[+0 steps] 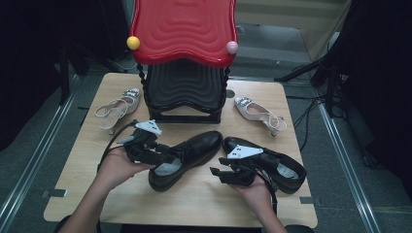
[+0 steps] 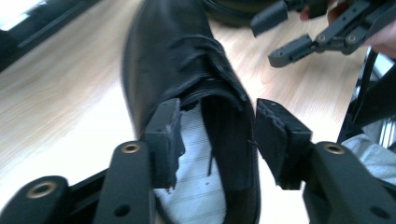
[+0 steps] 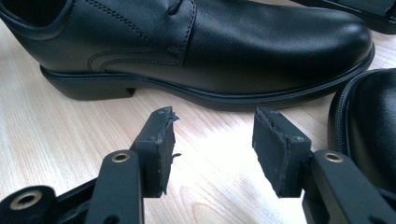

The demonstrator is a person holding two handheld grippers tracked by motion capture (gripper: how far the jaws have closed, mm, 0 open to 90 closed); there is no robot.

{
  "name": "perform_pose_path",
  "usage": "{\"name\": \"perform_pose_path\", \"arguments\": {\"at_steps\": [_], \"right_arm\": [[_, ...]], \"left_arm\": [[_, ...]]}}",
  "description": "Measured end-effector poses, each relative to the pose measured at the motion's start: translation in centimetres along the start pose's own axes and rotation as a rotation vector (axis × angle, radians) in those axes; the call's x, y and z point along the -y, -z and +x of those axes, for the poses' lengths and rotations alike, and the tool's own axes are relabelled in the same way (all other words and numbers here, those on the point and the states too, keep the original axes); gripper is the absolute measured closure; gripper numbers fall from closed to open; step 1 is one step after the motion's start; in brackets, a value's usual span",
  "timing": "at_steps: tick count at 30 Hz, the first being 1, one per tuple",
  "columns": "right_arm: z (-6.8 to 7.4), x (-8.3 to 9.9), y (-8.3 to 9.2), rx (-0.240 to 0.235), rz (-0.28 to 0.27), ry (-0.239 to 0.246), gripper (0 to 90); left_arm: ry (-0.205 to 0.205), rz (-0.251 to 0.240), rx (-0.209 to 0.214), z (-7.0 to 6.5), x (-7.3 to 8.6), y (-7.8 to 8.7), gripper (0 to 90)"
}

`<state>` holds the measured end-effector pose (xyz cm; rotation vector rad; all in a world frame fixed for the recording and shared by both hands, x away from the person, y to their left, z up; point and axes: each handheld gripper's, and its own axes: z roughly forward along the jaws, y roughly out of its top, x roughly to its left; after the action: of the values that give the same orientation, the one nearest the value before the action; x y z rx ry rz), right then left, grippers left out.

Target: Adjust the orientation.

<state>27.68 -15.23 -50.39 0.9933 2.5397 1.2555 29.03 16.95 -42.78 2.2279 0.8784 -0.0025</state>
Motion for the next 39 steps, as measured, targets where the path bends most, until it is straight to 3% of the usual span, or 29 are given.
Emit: {"name": "perform_pose_path", "arguments": {"at_steps": [2, 4, 6, 7, 12, 16, 17, 19, 21, 22, 26, 28, 32, 33, 39], "right_arm": [[0.0, 0.0, 0.0, -0.004, 0.002, -0.009, 50.5], [0.1, 0.0, -0.1, -0.007, 0.001, -0.009, 51.5], [0.1, -0.1, -0.1, -0.007, 0.0, -0.004, 51.9], [0.2, -0.1, -0.2, -0.009, -0.001, -0.005, 52.2], [0.4, -0.3, -0.4, -0.029, -0.004, -0.033, 57.8], [0.6, -0.7, -0.4, -0.039, -0.016, -0.031, 76.3], [0.6, -0.7, -0.4, -0.039, -0.016, -0.031, 76.3], [0.6, -1.1, -0.4, -0.038, -0.016, -0.028, 85.6], [0.7, -1.9, -0.5, -0.033, -0.02, -0.024, 90.0], [0.7, -2.2, -0.5, -0.026, -0.023, -0.018, 90.0], [0.8, -3.5, -1.2, -0.025, -0.019, 0.0, 90.0], [0.9, -3.7, -1.9, -0.014, -0.017, 0.009, 90.0], [1.1, -3.2, -2.8, -0.006, -0.017, -0.002, 90.0], [1.2, -2.9, -3.1, -0.02, -0.017, -0.03, 90.0], [1.9, -2.6, -3.2, -0.035, -0.017, -0.028, 90.0]], "left_arm": [[0.009, -0.01, -0.003, 0.6, 0.4, 0.8, 59.4], [0.02, -0.024, -0.006, 1.1, 0.7, 1.4, 70.5], [0.017, -0.036, -0.007, 1.7, 1.0, 1.9, 72.9], [0.023, -0.045, -0.012, 1.9, 1.2, 2.0, 77.5], [0.021, -0.027, -0.027, 3.3, 2.0, 1.5, 84.0], [0.038, -0.045, 0.0, 4.5, 2.8, 0.4, 87.0], [0.039, -0.033, -0.007, 4.7, 3.0, 0.1, 87.0], [0.023, -0.002, -0.026, 4.9, 3.1, -0.6, 88.8], [0.0, 0.005, -0.013, 4.9, 3.3, -1.2, 88.9], [-0.016, 0.006, -0.022, 4.8, 3.3, -1.4, 88.8], [-0.014, 0.003, -0.023, 5.1, 3.4, -1.8, 88.6], [0.015, -0.011, -0.002, 5.4, 3.6, -2.0, 88.5], [0.017, -0.005, -0.003, 5.7, 3.7, -2.7, 88.4], [0.029, -0.007, 0.023, 5.9, 3.7, -3.1, 88.2], [0.047, -0.004, 0.037, 6.1, 4.1, -4.0, 88.2]]}}
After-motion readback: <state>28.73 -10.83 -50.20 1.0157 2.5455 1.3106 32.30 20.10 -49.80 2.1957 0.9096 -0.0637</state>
